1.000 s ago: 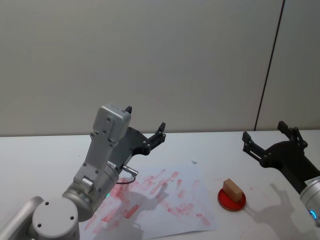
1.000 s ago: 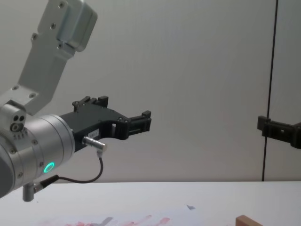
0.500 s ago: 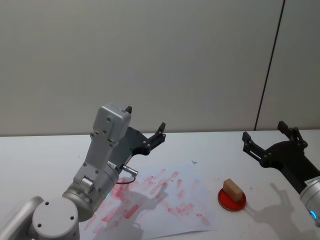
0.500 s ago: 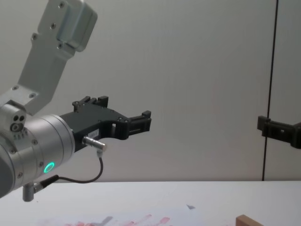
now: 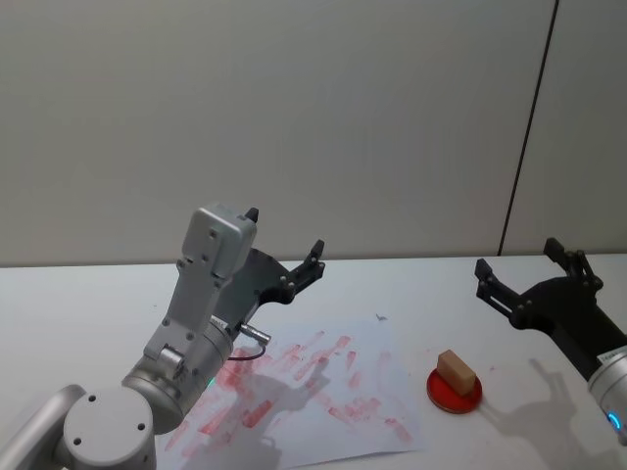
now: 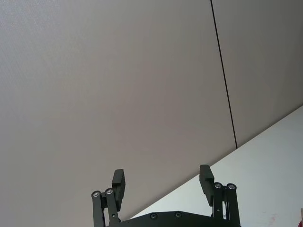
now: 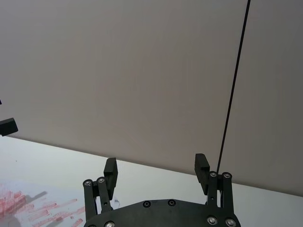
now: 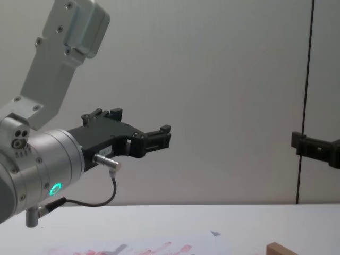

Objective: Use the one hand to pick up the stamp and affix it onto the A4 paper.

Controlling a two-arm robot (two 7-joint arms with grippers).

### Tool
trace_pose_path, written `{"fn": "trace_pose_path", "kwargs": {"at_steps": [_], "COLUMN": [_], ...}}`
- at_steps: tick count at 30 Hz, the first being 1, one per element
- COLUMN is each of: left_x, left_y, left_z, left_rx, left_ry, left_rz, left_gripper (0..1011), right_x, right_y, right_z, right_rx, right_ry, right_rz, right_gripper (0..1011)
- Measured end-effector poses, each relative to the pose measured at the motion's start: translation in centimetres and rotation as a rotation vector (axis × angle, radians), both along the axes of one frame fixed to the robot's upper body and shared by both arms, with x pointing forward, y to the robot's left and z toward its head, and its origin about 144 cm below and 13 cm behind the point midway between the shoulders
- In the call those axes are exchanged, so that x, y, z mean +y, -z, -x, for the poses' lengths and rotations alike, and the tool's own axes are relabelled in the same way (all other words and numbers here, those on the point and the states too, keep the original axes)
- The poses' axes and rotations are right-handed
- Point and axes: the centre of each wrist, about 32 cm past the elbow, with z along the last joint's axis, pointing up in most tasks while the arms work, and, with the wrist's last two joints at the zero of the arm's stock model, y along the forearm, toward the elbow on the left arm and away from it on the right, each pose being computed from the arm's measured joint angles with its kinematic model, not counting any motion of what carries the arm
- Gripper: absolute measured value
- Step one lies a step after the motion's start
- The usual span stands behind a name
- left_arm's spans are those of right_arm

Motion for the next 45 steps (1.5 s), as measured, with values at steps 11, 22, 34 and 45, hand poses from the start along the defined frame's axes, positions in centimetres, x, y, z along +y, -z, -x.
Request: {"fn": "trace_pose_path", "kwargs": {"at_steps": [11,22,34,45], "left_x": [0.0,0.0,0.0,0.0], "left_y": [0.0,0.0,0.0,0.0], "left_z": [0.0,0.0,0.0,0.0], "left_rx": [0.000,0.000,0.000,0.000], "left_ry": [0.000,0.000,0.000,0.000], "left_rz": [0.000,0.000,0.000,0.000], "left_gripper": [1001,1001,1002,1001], "right_x": [-0.2,0.1,2.1,3.9], "right_y": [0.0,0.8,2.0,3.3], "right_z": [1.0,2.7,2.6,1.2], "right_rx": [0.048,0.158,0.248,0.295], "right_ry": [0.000,0.007,0.005,0.007], "right_rz": [-0.005,0.035,0.111,0.173], "right_gripper": [1001,1001,1001,1001]}}
